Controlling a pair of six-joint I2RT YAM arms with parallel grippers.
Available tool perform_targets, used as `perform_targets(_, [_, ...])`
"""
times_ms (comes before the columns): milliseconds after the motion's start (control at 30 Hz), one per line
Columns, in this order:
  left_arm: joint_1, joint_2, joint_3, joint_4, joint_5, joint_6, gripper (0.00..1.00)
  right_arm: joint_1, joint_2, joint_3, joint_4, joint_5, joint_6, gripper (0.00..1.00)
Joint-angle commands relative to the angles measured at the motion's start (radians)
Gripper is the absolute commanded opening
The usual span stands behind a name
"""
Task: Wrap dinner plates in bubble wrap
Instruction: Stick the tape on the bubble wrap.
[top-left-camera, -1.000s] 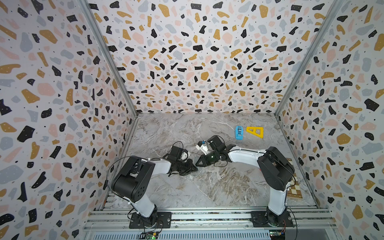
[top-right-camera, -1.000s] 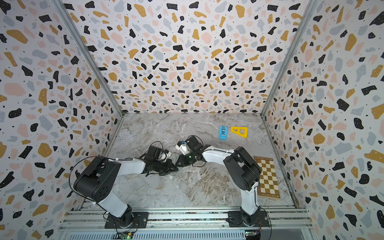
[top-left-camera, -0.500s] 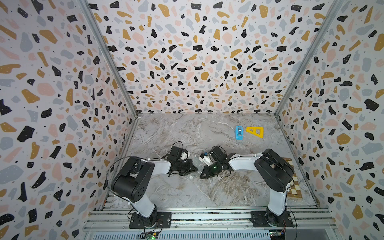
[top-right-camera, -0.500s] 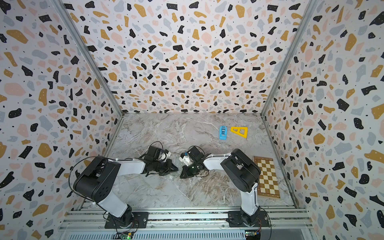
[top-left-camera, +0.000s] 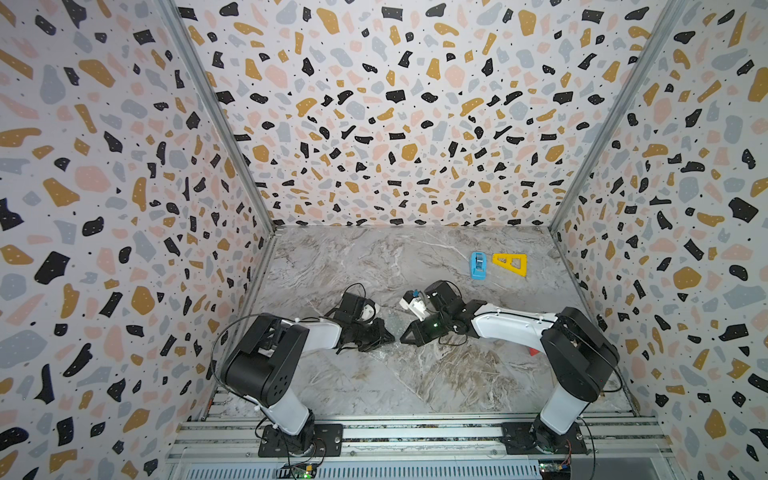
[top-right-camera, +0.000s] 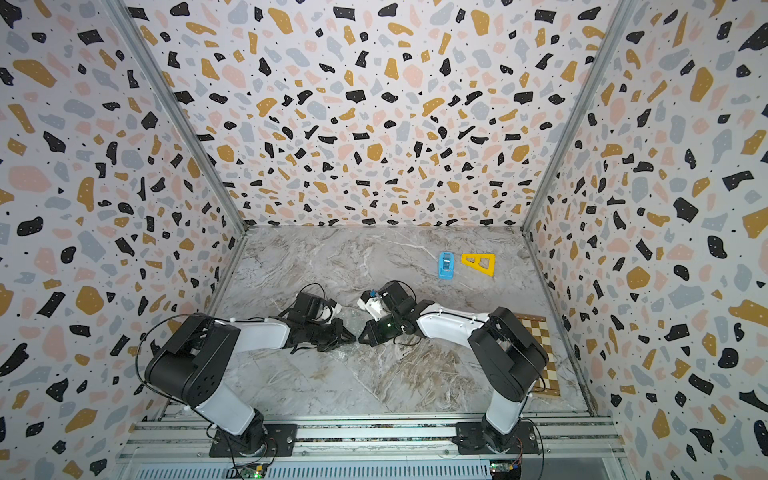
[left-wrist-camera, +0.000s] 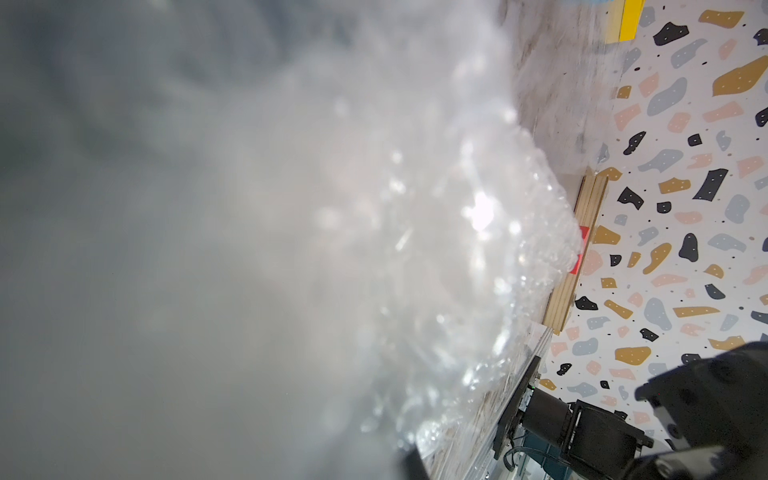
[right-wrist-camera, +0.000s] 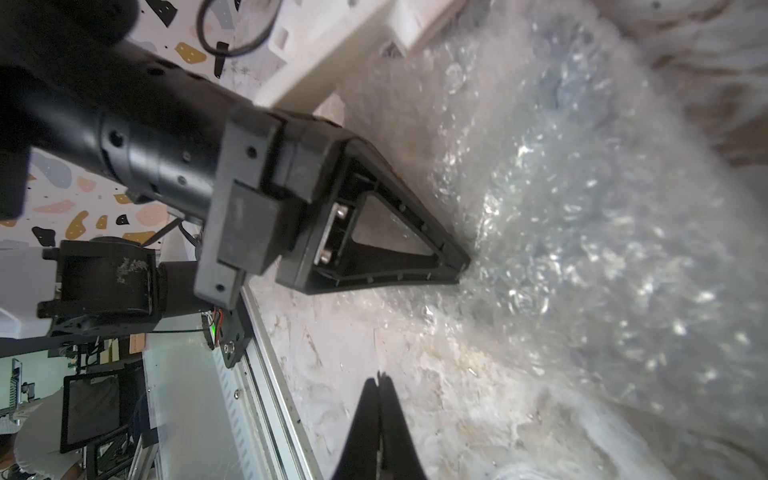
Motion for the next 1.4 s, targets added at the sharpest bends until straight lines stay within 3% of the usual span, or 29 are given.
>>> perform_targets(0, [0.010, 0.027, -0.056, -0.191, -0.139, 0.010, 0.10, 0.007, 0.047, 0.028, 0.013, -0.003, -0.003, 0.06])
perform_targets(500, [0.010, 0.037, -0.051, -0.177, -0.128, 0.000, 0.10, 0.014, 0.197, 0.031, 0.083, 0.058, 0.019, 0.04])
perform_targets(867, [0.011, 0.043, -0.051, -0.176, -0.123, 0.006, 0.11, 0.043, 0.074, -0.061, 0.019, 0.177, -0.011, 0.04])
perform_targets(1133, [0.015, 0.008, -0.051, -0.191, -0.117, 0.009, 0.13, 0.044, -0.006, -0.045, 0.009, 0.160, -0.009, 0.05])
perform_targets(1367, [0.014, -0.019, -0.047, -0.196, -0.107, -0.001, 0.13, 0.055, -0.032, 0.002, 0.052, 0.050, 0.015, 0.05])
